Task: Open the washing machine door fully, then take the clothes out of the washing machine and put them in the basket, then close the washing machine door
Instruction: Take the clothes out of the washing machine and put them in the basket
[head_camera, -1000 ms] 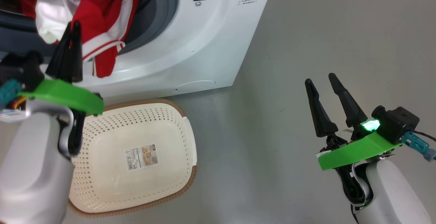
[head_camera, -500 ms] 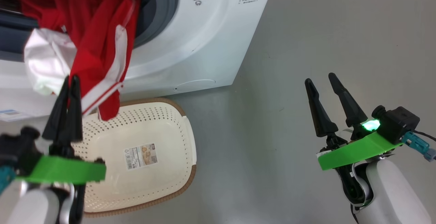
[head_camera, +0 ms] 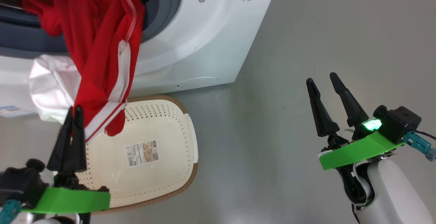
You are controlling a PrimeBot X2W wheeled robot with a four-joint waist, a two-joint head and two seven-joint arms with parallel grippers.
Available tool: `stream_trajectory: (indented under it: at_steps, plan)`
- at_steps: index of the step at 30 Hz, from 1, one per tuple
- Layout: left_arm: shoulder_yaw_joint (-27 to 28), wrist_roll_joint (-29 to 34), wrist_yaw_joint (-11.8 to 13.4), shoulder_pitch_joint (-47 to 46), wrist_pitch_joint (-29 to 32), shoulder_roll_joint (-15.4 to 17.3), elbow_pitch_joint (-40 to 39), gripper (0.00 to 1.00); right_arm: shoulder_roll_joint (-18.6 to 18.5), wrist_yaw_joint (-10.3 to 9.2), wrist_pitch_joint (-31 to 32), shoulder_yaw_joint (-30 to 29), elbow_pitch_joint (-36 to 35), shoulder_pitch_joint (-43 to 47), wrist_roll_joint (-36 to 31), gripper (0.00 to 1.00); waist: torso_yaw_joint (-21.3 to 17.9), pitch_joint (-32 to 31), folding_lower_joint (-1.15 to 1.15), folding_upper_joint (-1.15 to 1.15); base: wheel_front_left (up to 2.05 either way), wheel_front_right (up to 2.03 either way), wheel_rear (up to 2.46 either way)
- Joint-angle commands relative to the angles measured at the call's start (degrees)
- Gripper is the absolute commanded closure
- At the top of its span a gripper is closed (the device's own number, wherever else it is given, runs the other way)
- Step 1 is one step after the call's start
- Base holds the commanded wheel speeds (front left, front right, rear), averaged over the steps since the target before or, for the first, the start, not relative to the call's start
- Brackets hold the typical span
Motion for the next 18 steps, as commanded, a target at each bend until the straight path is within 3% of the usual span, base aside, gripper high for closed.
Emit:
stream_trajectory:
  at_steps: [1, 7, 18]
  plan:
    - [1.61, -0.24, -0.12, -0.59, -0.64, 0.57, -0.11, 1.00, -0.39, 0.09, -0.27, 1.14, -1.10, 0.36, 0.22, 0.00, -0.12, -0.10, 0.00, 0.00, 0.00, 0.00, 0.00]
    - [0.94, -1.27, -1.23, -2.40, -1.53, -0.70, 5.01, 1.00, -0.34, 0.09, -0.27, 1.23, -0.88, 0.16, 0.31, 0.00, -0.41, -0.08, 0.00, 0.00, 0.00, 0.00, 0.00]
    - [0.13, -2.95, -5.79, -10.73, -3.68, -3.51, 23.83, 1.00, 0.01, 0.09, -0.27, 1.46, -0.54, -0.01, 0.35, 0.00, -0.87, -0.01, 0.00, 0.00, 0.00, 0.00, 0.00]
